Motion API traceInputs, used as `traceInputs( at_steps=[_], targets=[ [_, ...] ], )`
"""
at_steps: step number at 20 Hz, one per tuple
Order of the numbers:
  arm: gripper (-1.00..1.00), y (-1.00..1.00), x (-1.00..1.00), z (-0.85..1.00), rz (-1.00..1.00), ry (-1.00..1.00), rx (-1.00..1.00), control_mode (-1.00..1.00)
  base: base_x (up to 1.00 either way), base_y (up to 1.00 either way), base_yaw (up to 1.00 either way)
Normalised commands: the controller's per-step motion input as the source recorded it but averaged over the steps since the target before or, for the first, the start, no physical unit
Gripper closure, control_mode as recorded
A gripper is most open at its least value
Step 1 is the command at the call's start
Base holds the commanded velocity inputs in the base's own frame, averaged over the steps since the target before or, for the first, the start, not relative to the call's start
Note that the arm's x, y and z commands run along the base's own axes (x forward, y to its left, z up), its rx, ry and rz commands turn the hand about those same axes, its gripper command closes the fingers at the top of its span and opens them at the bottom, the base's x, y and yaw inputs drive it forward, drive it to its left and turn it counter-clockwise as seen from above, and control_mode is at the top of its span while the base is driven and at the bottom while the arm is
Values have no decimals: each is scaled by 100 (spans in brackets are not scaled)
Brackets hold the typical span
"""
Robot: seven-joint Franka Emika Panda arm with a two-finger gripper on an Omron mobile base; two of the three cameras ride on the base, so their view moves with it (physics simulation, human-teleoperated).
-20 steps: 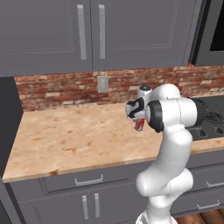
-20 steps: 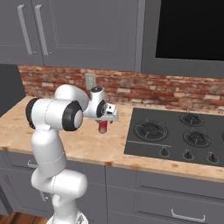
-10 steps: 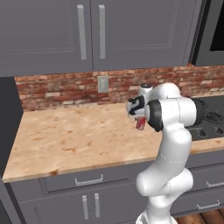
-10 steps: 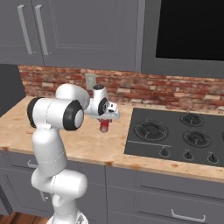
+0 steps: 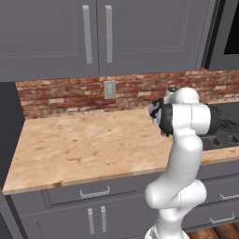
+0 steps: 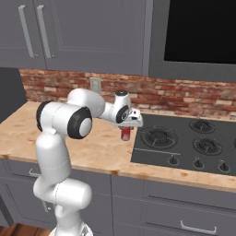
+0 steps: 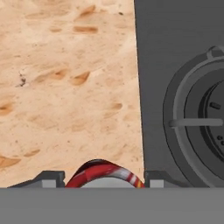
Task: Four empty soda cans are scattered around the kitchen. Gather all the cans and cluster them next to the stove for recycling.
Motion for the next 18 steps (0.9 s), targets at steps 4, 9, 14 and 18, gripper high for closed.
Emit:
traceInputs(
  at_steps=[4, 9, 14, 18],
  targets=[
    [100, -24, 8, 0, 0, 0, 0, -100, 0, 0, 0],
    [100, -1, 3, -8, 0, 2, 0, -100, 0, 0, 0],
    [100, 0, 0, -18, 0, 1, -1, -100, 0, 0, 0],
    [100, 0, 0, -21, 0, 0, 0, -100, 0, 0, 0]
  ],
)
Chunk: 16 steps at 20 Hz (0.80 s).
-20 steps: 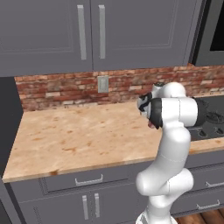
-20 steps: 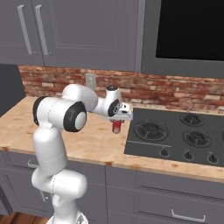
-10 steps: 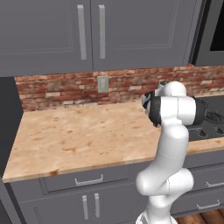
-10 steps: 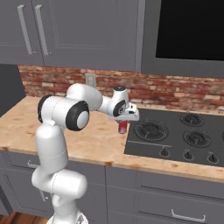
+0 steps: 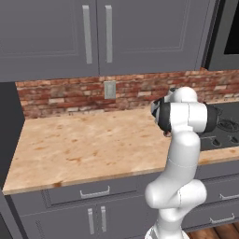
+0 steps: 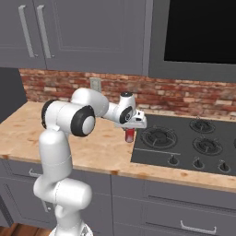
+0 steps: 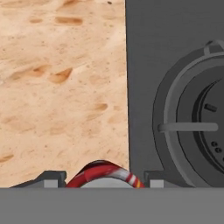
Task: Four empty soda cans are scattered around the kitchen. Gather all the cans and cluster them next to the stove for recycling.
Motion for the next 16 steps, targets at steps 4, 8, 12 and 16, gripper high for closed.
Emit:
traceInputs(
  at_steps=[4, 8, 12, 16],
  targets=[
    [100, 1, 0, -21, 0, 0, 0, -100, 0, 0, 0],
    [100, 2, 0, -15, 0, 0, 0, -100, 0, 0, 0],
    [100, 15, 1, -13, 1, 0, 0, -100, 0, 0, 0],
    [100, 5, 0, -16, 1, 0, 0, -100, 0, 0, 0]
  ],
)
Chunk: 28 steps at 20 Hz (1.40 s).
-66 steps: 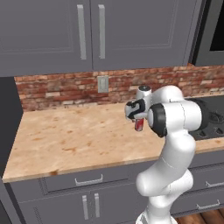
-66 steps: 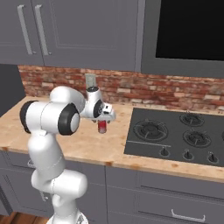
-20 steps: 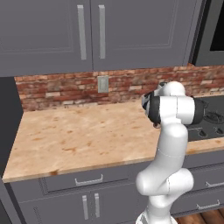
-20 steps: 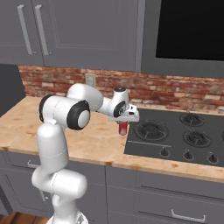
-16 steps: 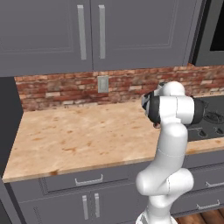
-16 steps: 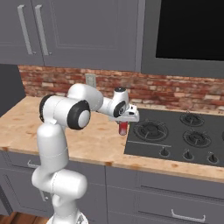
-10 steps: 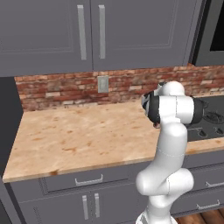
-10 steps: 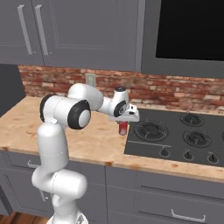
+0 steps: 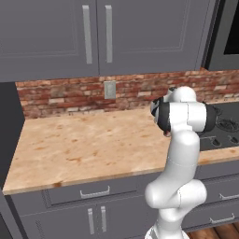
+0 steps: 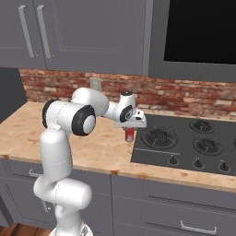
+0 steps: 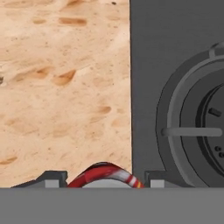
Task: Four empty soda cans are scattered around the kitchen. Gather all the cans and cluster them next to the stove for recycling.
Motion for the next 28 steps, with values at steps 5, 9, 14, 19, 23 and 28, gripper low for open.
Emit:
traceInputs(
  at_steps=[5, 9, 14, 19, 23, 28],
  targets=[
    [100, 0, 0, -13, 0, 0, 0, -100, 0, 0, 0],
    [-100, 0, -3, 0, 0, 0, 0, -100, 0, 0, 0],
    [-100, 0, -10, 4, 0, 0, 0, -100, 0, 0, 0],
    [-100, 0, -42, 19, 0, -1, 2, -100, 0, 0, 0],
    [-100, 0, -66, 19, 0, -3, 2, -100, 0, 0, 0],
    [-100, 0, -78, 32, 0, -2, 2, -100, 0, 0, 0]
  ],
)
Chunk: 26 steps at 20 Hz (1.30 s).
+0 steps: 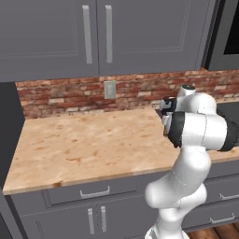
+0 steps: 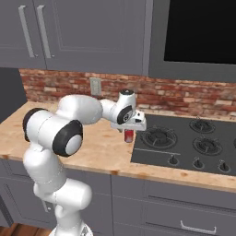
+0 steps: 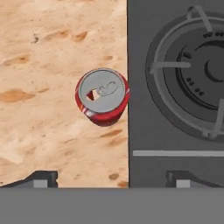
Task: Four empty soda cans are scattered around the kitchen. Gather all the cans and cluster them next to the stove for recycling.
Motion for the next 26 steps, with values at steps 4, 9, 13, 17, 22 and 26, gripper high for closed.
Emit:
traceInputs(
  at_steps=[4, 9, 13, 17, 22, 26],
  targets=[
    [-100, 0, -100, 35, 0, -4, 0, -100, 0, 0, 0],
    [-100, 10, -94, 64, 0, -4, 1, -100, 0, 0, 0],
    [-100, 31, -81, 71, 0, 0, 0, -100, 0, 0, 0],
    [-100, 51, -60, 63, 0, 0, 0, -100, 0, 0, 0],
    [-100, 41, -49, 9, 0, 0, 0, -100, 0, 0, 0],
    [-100, 26, -15, -31, 0, -4, 0, -100, 0, 0, 0]
  ],
)
